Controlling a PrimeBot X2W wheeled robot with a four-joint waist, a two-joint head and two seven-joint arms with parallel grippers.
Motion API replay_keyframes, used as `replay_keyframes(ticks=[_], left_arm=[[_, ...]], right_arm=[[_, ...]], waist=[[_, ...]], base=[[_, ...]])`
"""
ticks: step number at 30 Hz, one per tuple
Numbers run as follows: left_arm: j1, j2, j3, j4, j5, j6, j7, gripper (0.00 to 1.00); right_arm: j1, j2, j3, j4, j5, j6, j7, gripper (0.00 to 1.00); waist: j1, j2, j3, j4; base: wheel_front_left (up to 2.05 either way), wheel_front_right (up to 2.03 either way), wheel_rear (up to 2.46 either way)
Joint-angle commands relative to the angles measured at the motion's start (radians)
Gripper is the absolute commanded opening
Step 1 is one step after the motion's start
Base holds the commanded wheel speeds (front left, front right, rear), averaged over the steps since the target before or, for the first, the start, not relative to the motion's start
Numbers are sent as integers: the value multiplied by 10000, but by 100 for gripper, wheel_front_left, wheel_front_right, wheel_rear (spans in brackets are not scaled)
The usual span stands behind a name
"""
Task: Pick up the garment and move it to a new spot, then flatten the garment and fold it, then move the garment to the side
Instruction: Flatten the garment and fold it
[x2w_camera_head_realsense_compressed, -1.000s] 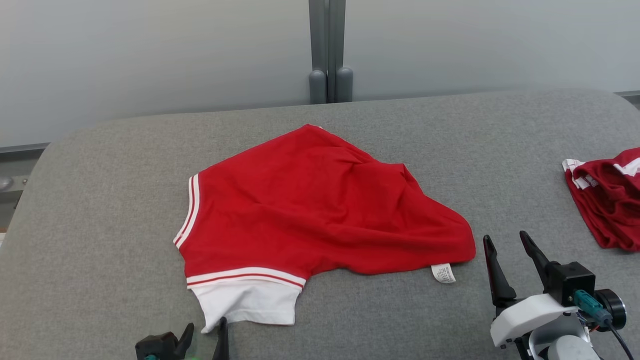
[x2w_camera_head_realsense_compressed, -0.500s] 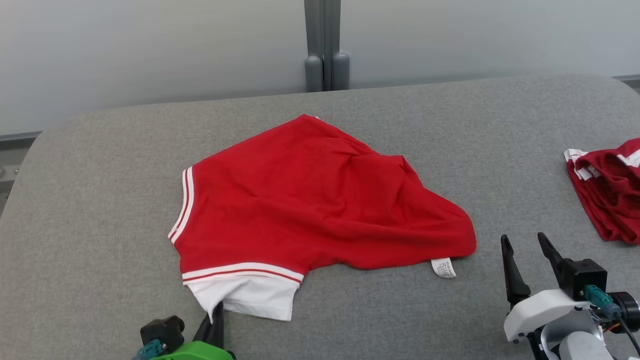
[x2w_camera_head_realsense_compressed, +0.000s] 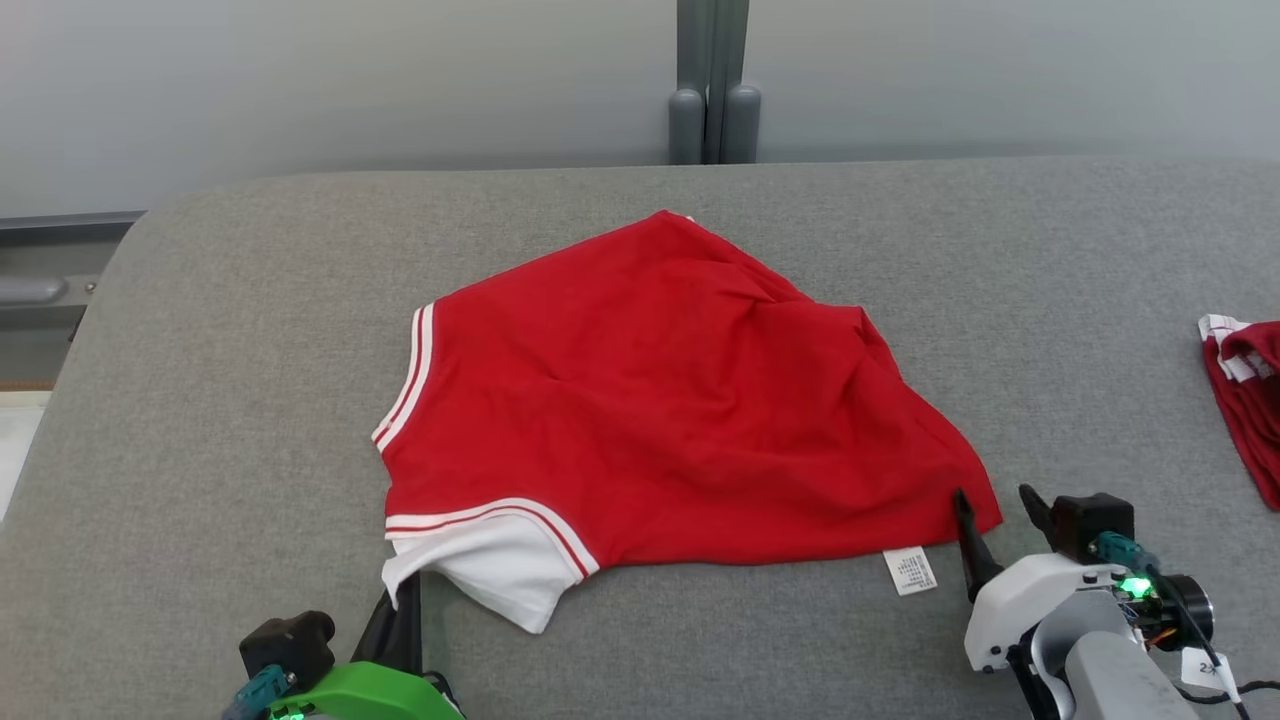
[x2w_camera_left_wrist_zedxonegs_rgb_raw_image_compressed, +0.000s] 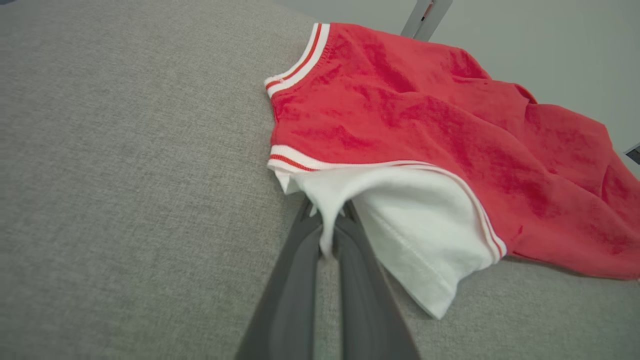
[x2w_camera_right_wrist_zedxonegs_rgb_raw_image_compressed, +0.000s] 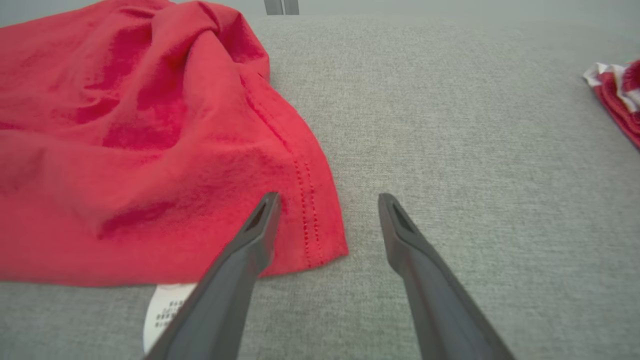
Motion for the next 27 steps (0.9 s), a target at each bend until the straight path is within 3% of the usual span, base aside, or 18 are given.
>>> replay_keyframes(ticks=[1, 13, 15, 17, 27], left_arm=[[119, 75, 42, -91, 80, -32, -41, 0], [343, 106, 96, -448, 79, 69, -37, 0], [381, 105, 85, -476, 83, 61, -37, 0], [391, 102, 63, -500, 86, 64, -37, 0], [357, 18, -57, -867, -319, 8, -33, 0]], right_arm=[[-168, -46, 114, 254, 23, -17, -44, 100], [-594, -13, 1037, 1750, -120, -9, 589, 100], [-615, -9, 1186, 1814, -11, -9, 588, 36], [-667, -6, 1382, 1835, 244, -9, 586, 0], [-1051, -44, 1547, 1614, 1557, -11, 213, 0]], waist=[[0, 0, 35, 80], [0, 0, -31, 81], [0, 0, -60, 55], [0, 0, -78, 37], [0, 0, -375, -39]], base=[[0, 0, 0], [0, 0, 0], [0, 0, 0], [0, 0, 0], [0, 0, 0]])
